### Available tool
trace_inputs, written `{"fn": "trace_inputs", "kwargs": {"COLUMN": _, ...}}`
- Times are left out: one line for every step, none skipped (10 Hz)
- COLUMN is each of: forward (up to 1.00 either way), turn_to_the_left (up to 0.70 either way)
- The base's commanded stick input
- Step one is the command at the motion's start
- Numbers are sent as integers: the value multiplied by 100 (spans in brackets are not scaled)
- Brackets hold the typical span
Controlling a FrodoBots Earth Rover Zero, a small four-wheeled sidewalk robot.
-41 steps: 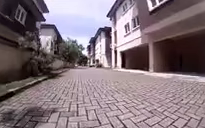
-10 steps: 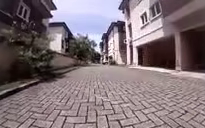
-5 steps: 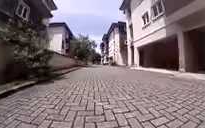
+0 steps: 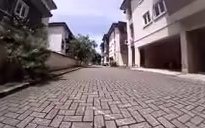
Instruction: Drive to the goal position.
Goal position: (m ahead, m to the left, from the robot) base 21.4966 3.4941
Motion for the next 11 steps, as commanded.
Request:
{"fn": "trace_inputs", "kwargs": {"forward": 50, "turn_to_the_left": 0}}
{"fn": "trace_inputs", "kwargs": {"forward": 50, "turn_to_the_left": 0}}
{"fn": "trace_inputs", "kwargs": {"forward": 50, "turn_to_the_left": 0}}
{"fn": "trace_inputs", "kwargs": {"forward": 50, "turn_to_the_left": 0}}
{"fn": "trace_inputs", "kwargs": {"forward": 50, "turn_to_the_left": 0}}
{"fn": "trace_inputs", "kwargs": {"forward": 50, "turn_to_the_left": 0}}
{"fn": "trace_inputs", "kwargs": {"forward": 50, "turn_to_the_left": 0}}
{"fn": "trace_inputs", "kwargs": {"forward": 50, "turn_to_the_left": 0}}
{"fn": "trace_inputs", "kwargs": {"forward": 50, "turn_to_the_left": 0}}
{"fn": "trace_inputs", "kwargs": {"forward": 50, "turn_to_the_left": 0}}
{"fn": "trace_inputs", "kwargs": {"forward": 50, "turn_to_the_left": 0}}
